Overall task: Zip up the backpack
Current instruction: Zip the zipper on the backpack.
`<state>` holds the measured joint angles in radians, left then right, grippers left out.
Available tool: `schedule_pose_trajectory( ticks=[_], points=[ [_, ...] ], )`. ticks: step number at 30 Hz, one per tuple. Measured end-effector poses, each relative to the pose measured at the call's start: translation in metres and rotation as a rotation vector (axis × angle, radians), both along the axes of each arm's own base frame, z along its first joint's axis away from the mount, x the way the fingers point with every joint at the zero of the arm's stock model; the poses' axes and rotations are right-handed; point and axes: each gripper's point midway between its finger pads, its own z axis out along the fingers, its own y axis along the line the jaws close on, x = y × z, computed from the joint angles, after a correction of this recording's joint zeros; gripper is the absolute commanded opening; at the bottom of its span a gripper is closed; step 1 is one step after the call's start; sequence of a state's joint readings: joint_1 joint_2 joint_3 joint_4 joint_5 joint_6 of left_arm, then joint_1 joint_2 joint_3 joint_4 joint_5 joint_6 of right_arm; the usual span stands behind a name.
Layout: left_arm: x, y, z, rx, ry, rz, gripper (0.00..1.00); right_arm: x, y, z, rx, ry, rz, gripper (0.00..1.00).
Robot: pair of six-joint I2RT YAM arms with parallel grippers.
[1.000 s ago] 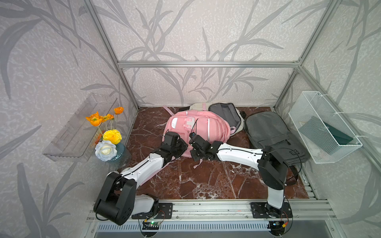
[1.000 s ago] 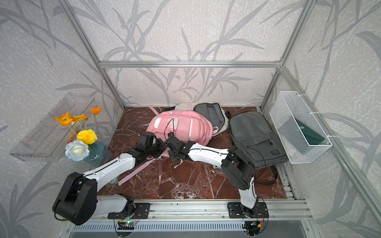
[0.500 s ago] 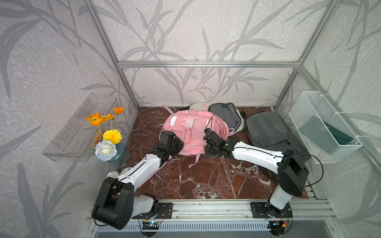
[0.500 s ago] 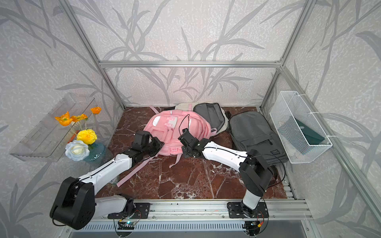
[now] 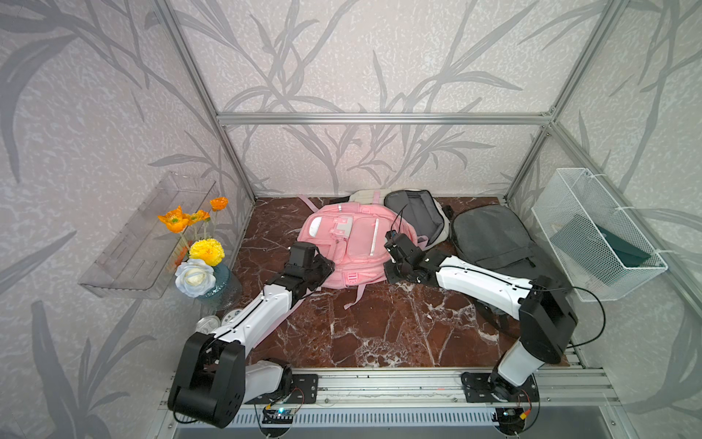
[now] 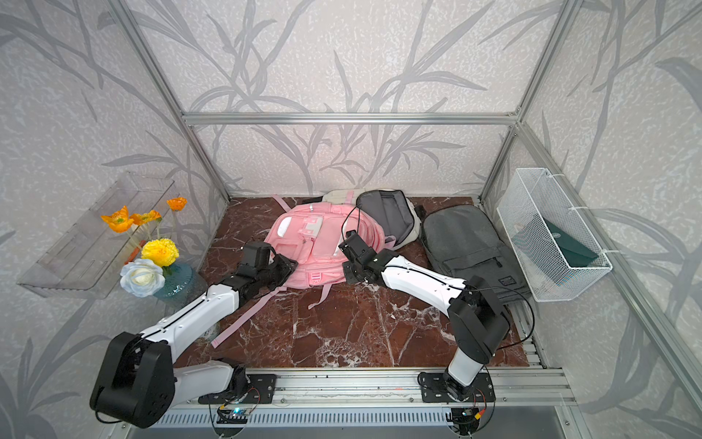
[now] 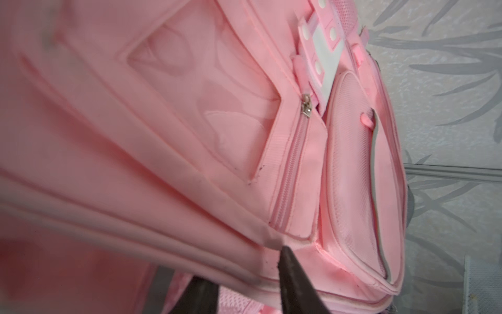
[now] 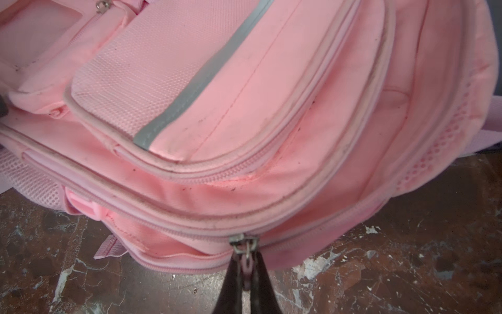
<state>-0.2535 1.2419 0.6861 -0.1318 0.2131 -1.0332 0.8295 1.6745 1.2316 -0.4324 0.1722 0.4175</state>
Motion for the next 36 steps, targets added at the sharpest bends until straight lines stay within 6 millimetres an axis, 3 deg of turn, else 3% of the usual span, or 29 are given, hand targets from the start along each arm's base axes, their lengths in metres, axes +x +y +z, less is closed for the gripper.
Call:
schedule_pose_trajectory(
  ticks=[3, 10, 18, 23, 26, 36],
  points=[
    [-0.004, -0.011, 0.004, -0.024, 0.004, -0.029, 0.51, -0.005, 0.014, 0.009, 0.013, -0.017, 0.034, 0.00],
    [-0.027, -0.075, 0.038, -0.117, -0.054, -0.208, 0.53, -0.005, 0.033, 0.026, 0.049, -0.054, 0.077, 0.00],
    [-0.018, -0.085, 0.038, -0.146, -0.078, -0.201, 0.52, -0.014, 0.051, 0.026, 0.053, -0.080, 0.150, 0.00],
    [-0.013, -0.093, 0.025, -0.164, -0.050, -0.218, 0.48, -0.021, 0.058, 0.021, 0.020, -0.112, 0.203, 0.00],
    [-0.012, -0.096, 0.019, -0.173, -0.031, -0.225, 0.31, -0.023, 0.054, 0.014, -0.002, -0.109, 0.211, 0.00],
    [-0.009, -0.092, 0.025, -0.168, -0.054, -0.207, 0.01, -0.019, 0.045, 0.010, -0.051, -0.124, 0.204, 0.00]
  ],
)
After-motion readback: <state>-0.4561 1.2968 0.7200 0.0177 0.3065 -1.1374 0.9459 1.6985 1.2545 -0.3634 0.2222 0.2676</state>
